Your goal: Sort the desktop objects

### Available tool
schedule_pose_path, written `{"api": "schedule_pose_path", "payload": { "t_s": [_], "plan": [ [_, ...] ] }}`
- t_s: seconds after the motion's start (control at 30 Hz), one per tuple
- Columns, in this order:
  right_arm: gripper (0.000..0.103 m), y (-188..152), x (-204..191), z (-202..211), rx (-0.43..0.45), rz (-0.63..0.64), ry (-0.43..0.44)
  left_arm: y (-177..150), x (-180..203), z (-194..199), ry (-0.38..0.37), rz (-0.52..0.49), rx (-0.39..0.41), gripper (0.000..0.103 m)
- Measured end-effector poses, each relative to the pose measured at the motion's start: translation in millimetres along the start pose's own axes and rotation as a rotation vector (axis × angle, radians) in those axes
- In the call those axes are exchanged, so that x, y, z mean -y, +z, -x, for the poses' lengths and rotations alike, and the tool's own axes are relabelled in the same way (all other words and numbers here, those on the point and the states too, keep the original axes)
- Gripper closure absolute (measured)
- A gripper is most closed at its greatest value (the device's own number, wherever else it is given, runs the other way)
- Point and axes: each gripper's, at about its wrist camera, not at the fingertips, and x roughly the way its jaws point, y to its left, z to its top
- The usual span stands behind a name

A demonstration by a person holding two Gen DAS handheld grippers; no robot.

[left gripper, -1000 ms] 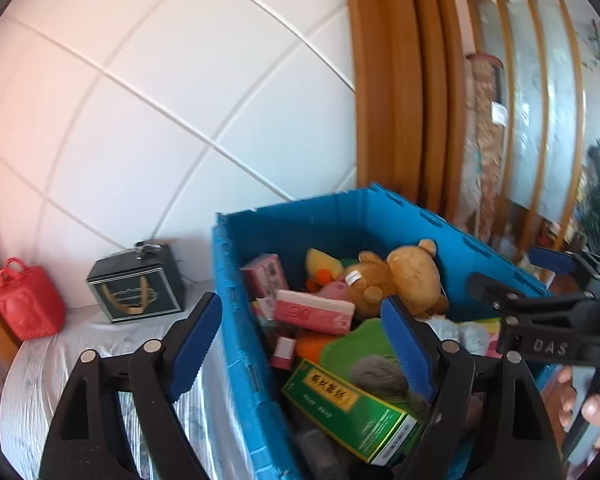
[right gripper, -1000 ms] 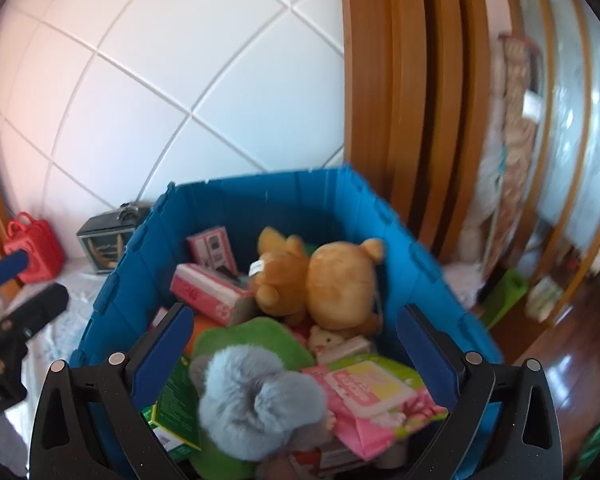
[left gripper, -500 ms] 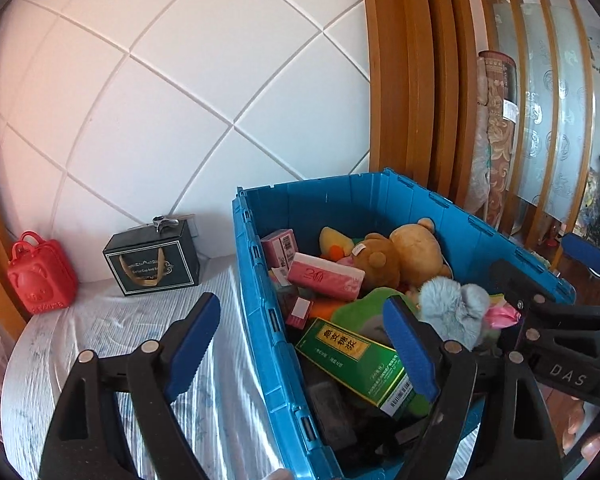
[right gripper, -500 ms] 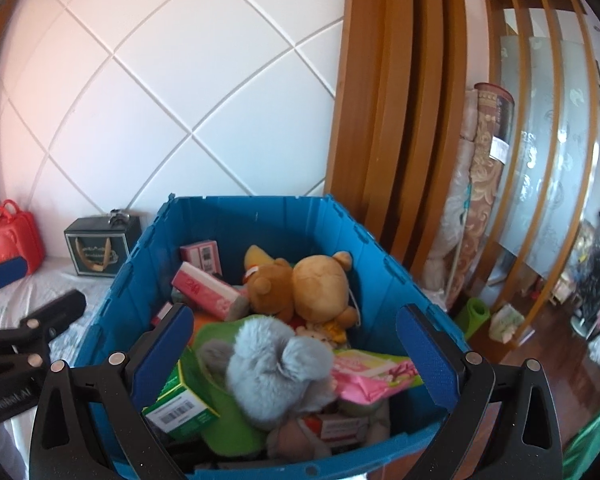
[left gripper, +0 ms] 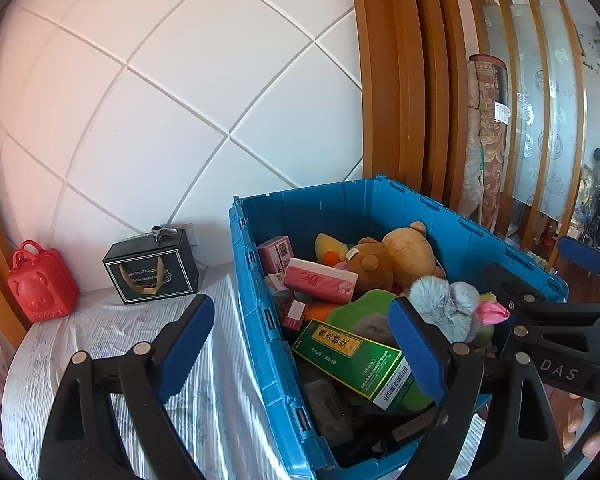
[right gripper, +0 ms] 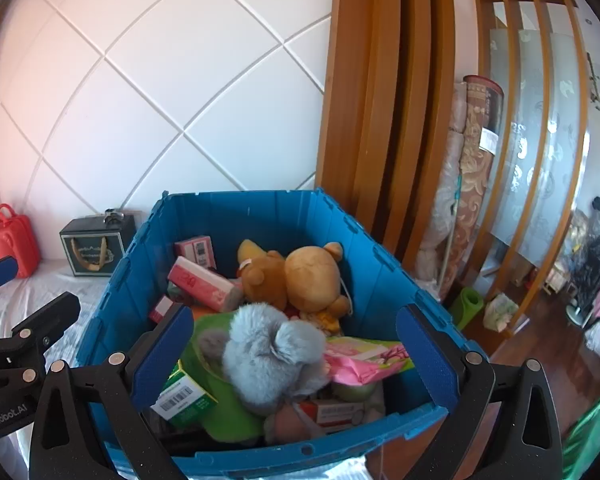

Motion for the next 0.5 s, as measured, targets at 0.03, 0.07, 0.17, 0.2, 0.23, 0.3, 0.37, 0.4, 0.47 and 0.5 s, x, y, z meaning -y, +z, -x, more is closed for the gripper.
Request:
{"api": "schedule_pose_path", "payload": {
  "t_s": [0.03, 0.07, 0.17, 0.2, 0.23, 0.3, 0.37, 0.4, 0.47, 0.5],
  "plan": [
    [0.000, 0.1, 0.1, 0.0, 0.000, 0.000, 0.000, 0.3, 0.6, 0.0, 0.000, 0.003, 0.000, 0.013],
    [0.000, 0.1, 0.3, 0.1, 0.000, 0.001, 0.001, 0.3, 0.1, 0.1, -0.002, 0.006, -0.001, 0.013],
    [0.000, 0.6, 0.8, 0.6, 0.004, 0.003, 0.005, 0.6, -1.1, -0.7, -0.004, 0.012, -0.004, 0.013],
    [0.000, 0.5, 1.1, 0.9, 0.005, 0.001, 0.006, 0.5, -1.5, -0.7, -0.002, 0.014, -0.006, 0.013],
    [0.000, 0.6, 1.2, 1.0, 0.006, 0.000, 0.006, 0.4, -2.0, -0.9, -0.003, 0.015, -0.008, 0.013],
    [0.000, 0.4, 1.3, 1.3, 0.005, 0.000, 0.006, 0.5, -2.4, -1.1, -0.006, 0.019, -0.012, 0.013],
    [0.000, -0.1, 2.0, 1.6, 0.004, 0.000, 0.007, 0.6, -1.8, 0.0, -0.006, 0.022, -0.008, 0.013],
    [0.000, 0.0, 1.8, 1.2, 0.003, 0.001, 0.007, 0.7, -1.6, 0.4, -0.009, 0.023, -0.008, 0.013],
    [0.000, -0.4, 1.8, 1.6, 0.003, 0.001, 0.007, 0.8, -1.8, 2.0, -0.012, 0.027, -0.001, 0.013],
    [0.000, -0.4, 1.7, 1.5, 0.002, 0.001, 0.007, 0.8, -1.7, 2.6, -0.012, 0.028, 0.002, 0.013]
  ]
}}
